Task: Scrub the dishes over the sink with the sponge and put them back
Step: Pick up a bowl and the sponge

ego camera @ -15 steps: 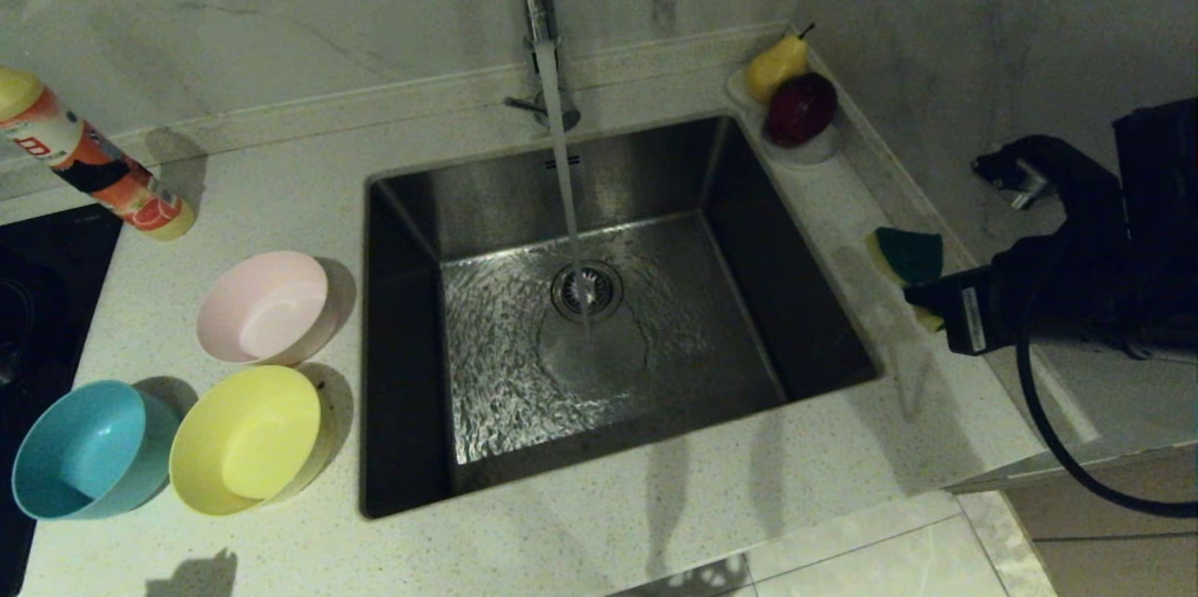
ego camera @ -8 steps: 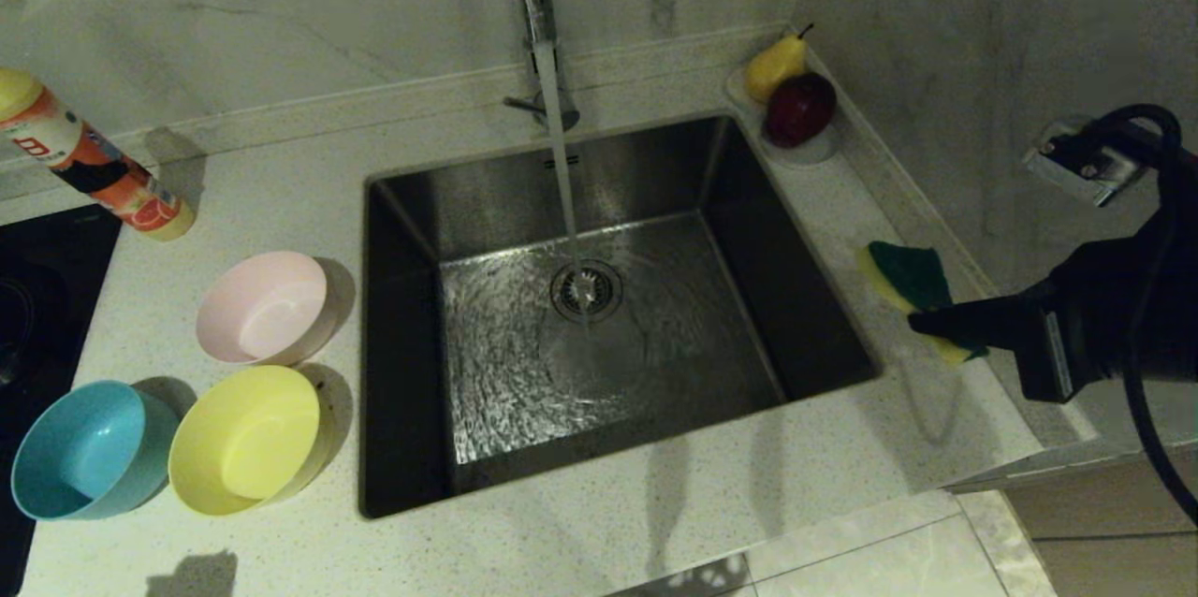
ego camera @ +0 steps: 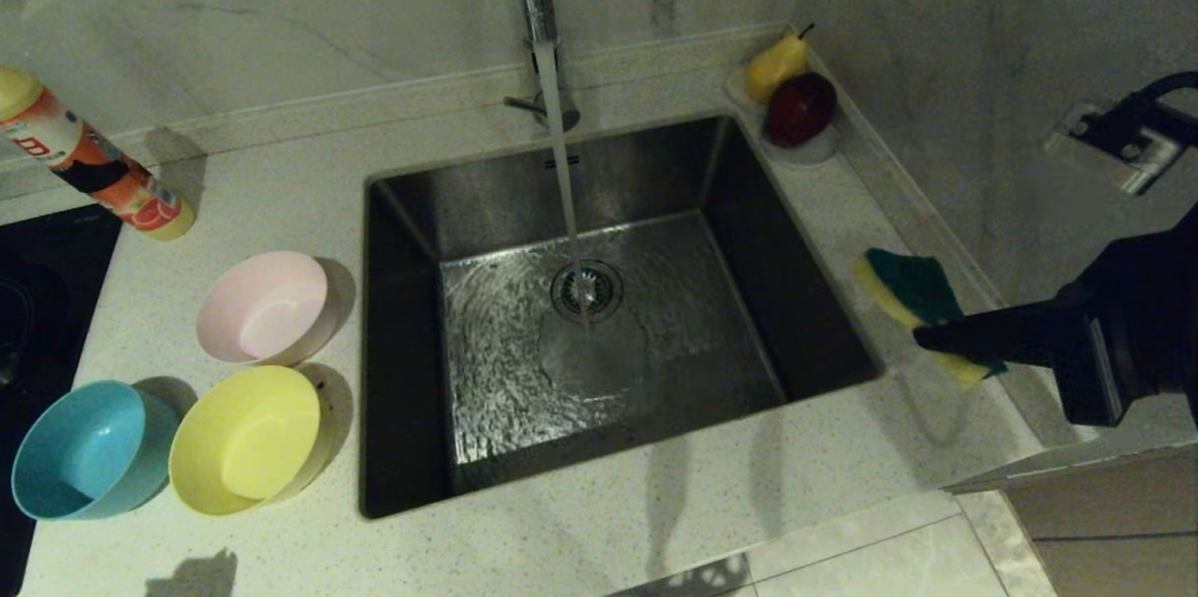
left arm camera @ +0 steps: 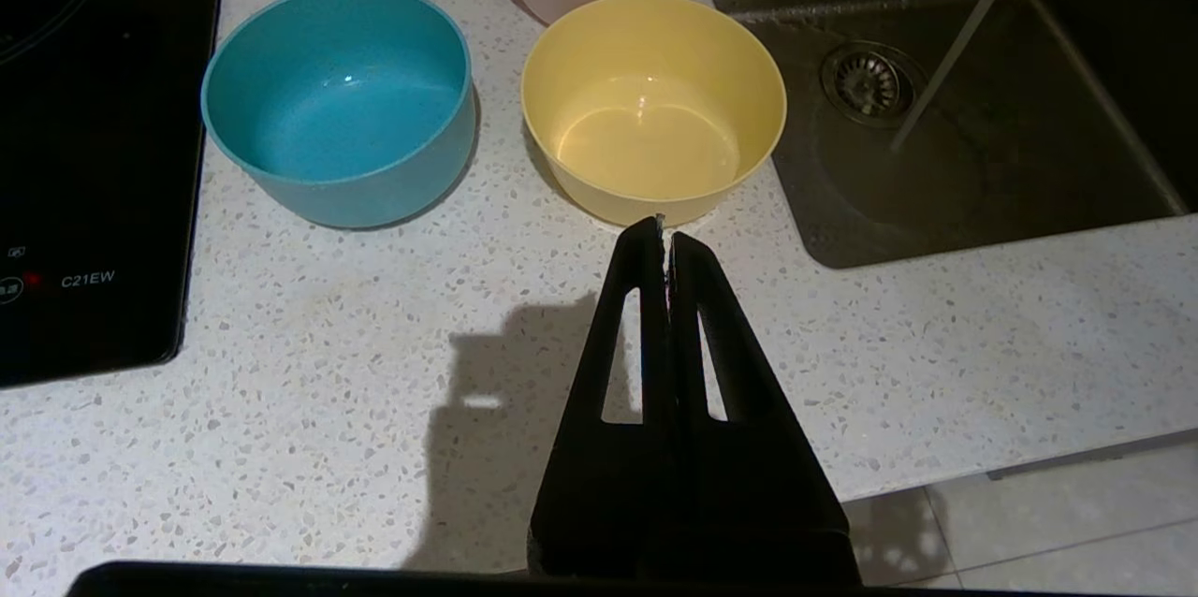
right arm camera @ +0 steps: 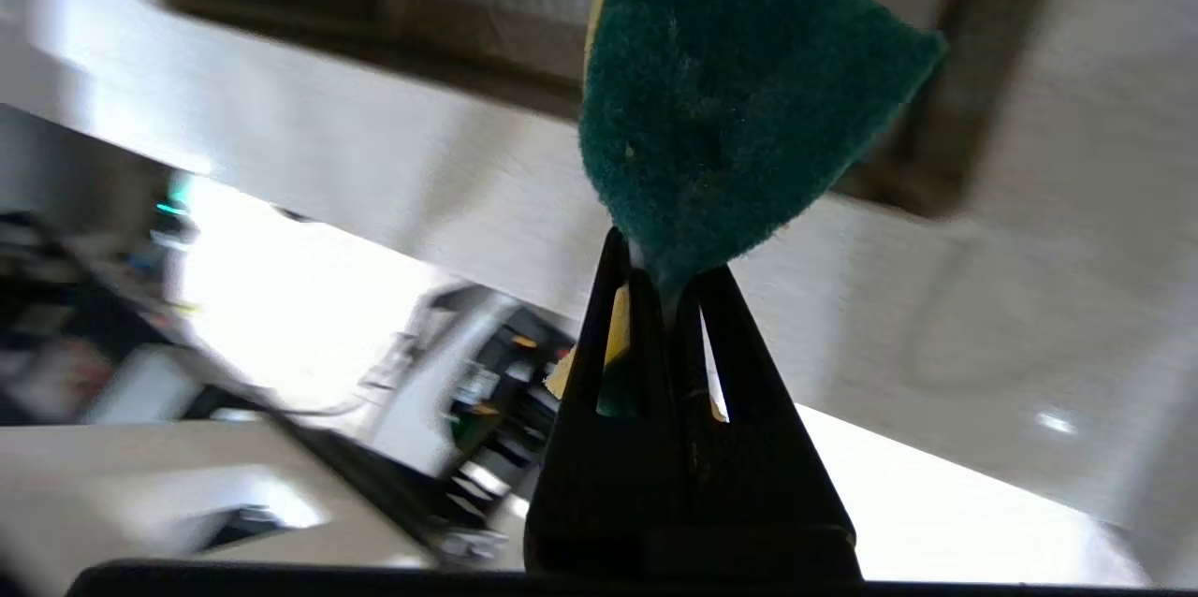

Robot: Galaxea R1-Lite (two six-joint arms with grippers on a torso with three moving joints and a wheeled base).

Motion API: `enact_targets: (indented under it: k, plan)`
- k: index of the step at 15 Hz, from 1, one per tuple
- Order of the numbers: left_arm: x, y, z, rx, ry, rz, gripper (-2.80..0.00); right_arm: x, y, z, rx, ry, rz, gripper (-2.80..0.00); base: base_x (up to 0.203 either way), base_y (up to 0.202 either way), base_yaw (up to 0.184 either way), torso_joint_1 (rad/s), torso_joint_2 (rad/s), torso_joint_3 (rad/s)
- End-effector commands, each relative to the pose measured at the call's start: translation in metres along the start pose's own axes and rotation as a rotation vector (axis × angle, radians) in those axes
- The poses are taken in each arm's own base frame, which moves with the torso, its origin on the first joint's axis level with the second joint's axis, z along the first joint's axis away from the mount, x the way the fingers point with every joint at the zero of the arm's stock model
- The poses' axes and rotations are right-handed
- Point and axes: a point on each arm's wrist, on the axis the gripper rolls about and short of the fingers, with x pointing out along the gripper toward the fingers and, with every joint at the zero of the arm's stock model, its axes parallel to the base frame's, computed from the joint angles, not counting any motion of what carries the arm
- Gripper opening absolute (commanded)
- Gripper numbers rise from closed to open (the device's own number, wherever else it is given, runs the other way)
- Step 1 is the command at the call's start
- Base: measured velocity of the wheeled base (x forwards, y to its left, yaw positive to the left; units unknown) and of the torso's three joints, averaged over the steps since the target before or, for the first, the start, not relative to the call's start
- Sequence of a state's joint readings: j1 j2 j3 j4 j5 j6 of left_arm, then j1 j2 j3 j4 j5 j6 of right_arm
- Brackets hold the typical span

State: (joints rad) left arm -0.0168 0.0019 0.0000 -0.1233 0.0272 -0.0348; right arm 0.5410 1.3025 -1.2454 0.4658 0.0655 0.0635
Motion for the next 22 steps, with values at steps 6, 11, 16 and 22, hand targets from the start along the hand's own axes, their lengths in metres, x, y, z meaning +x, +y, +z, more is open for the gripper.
enact_targets:
  k: [6,11,16,22]
  plan:
    - [0.002,0.0,-0.011,0.001,0.036,0.003,-2.8,0.021,0.02,0.002,-0.007,0.046,0.087,-2.8,0.0,0.0,0.0,0.0,0.0,0.0]
    - [0.002,0.0,-0.011,0.001,0.036,0.002,-2.8,0.025,0.021,0.008,-0.004,0.037,0.089,-2.8,0.0,0.0,0.0,0.0,0.0,0.0]
    - [0.002,0.0,-0.011,0.001,0.036,0.002,-2.8,0.03,0.029,0.0,0.084,0.086,0.129,-2.8,0.0,0.0,0.0,0.0,0.0,0.0]
    - [0.002,0.0,-0.011,0.0,0.036,0.004,-2.8,0.029,0.029,0.001,0.099,0.083,0.131,-2.8,0.0,0.0,0.0,0.0,0.0,0.0]
